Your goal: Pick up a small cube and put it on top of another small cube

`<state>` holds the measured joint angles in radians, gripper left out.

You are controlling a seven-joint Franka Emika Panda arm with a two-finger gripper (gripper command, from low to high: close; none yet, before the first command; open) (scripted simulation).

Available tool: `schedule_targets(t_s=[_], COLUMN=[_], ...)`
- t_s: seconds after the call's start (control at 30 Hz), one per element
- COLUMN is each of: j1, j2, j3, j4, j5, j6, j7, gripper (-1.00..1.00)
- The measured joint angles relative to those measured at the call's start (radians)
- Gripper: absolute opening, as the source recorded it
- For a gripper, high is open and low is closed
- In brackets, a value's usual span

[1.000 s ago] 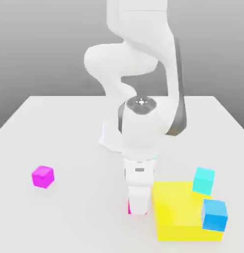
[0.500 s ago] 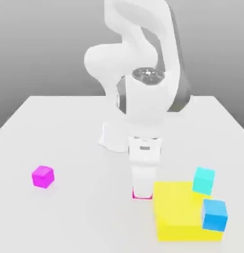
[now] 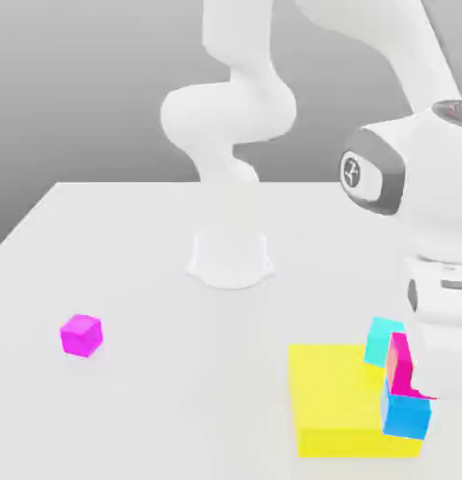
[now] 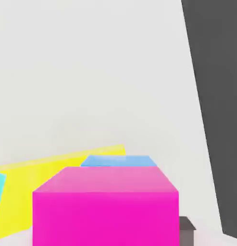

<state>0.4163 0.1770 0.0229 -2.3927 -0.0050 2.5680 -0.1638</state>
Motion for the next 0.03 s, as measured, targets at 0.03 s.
schedule_targets(t_s=[0.03], j1=[0.000], j2=[0.000], j3=[0.000], j4=[0.000], j5=[0.000], j6=[0.000], j7=[0.000], gripper=[1.00])
